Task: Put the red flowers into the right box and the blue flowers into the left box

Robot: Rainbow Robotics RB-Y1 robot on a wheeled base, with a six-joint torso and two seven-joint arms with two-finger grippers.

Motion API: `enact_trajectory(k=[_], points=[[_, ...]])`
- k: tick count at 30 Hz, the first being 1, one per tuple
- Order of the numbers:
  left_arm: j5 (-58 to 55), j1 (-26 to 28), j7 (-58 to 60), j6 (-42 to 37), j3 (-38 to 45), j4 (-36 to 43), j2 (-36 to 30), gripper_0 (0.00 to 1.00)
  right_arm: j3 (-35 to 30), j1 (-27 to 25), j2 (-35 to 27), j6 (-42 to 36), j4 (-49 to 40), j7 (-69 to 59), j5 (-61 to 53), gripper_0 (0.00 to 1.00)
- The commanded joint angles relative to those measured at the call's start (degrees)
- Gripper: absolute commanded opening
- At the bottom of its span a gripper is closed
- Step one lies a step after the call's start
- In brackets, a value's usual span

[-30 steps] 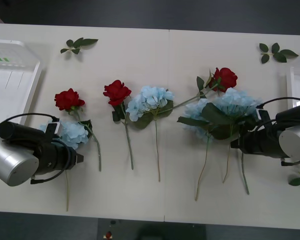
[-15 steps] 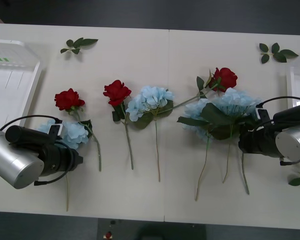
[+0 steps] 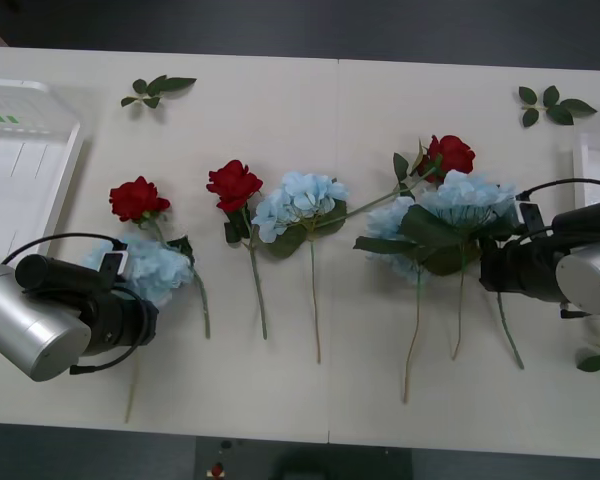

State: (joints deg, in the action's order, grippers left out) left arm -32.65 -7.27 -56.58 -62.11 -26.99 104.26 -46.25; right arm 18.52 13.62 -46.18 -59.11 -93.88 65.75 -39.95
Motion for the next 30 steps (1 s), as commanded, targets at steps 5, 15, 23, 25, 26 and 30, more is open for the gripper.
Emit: enact_trajectory(k=[5,15,23,25,26,30], points=[[0.6,-0.2,1.5,0.1,2.6,2.1,-3.4,0.0,-7.2,1.1,-5.9,-0.1,-3.9,-4.0,-4.6,0.0],[-5.1,-0.2,1.0,-10.0,13.9,15.2,-12.4,0.0,-19.4,1.5,-8.0,-10.2,-7.0,-4.1,-7.5,0.0],[-10.9,-0.4,0.9,-13.8,26.6,19.1,-19.7,0.0,-27.5,3.5,-9.5,-19.4,-7.5,-3.3,-6.1,0.0],[-10.9,-1.3,0.1,-13.6,29.5,15.4,-21.4,0.0,-30.2,4.7,-9.9,-23.6,-7.4,-3.2,-2.7,0.0],[-10.9,-2.0,0.0,-13.1,29.7,14.1,-21.8,0.0,-30.8,4.8,-10.2,-24.6,-7.1,-3.1,-2.1,0.0],[-10.9,-6.3,-2.0,-8.4,28.8,4.6,-22.7,0.0,-33.5,7.0,-10.9,-26.5,-2.4,-2.0,-0.6,0.0]])
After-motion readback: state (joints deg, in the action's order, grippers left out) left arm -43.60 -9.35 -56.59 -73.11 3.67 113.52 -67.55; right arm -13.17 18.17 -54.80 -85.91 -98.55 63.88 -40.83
